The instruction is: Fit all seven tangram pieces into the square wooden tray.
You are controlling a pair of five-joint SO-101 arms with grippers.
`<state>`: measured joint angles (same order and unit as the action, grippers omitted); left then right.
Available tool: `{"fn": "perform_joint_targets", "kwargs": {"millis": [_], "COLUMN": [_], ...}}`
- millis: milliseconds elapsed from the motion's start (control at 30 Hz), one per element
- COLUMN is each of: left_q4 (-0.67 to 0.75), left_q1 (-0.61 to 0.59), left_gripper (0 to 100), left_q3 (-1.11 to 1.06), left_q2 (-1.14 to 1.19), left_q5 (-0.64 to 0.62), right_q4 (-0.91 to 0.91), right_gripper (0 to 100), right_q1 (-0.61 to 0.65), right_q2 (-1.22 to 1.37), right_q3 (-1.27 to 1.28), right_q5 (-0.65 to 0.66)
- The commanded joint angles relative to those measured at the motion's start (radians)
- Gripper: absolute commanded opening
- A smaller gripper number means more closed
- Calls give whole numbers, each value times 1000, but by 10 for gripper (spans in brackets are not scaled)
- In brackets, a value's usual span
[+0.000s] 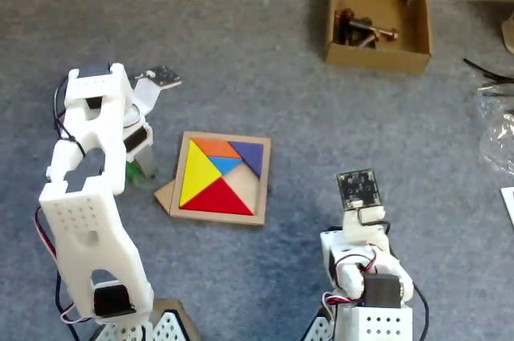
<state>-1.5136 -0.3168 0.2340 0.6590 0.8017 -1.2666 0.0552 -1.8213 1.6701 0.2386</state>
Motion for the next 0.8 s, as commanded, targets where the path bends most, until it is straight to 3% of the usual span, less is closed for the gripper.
{"fn": "perform_joint_targets", "kwargs": {"millis": [0, 333, 767], "left_q4": [2, -86, -170], "left_q1": [8, 101, 107], "left_gripper": [30, 6, 6], "left_q3": [-2, 70, 73], "left_q2": [-1, 5, -2], "left_q5": [-8, -9, -9], "right_q4": [22, 22, 22], "right_gripper": [5, 5, 5], "right_q1": [13, 13, 13], "right_q2": [-5, -5, -5], "right_q3": [99, 99, 99], "right_q5": [-8, -8, -8]}}
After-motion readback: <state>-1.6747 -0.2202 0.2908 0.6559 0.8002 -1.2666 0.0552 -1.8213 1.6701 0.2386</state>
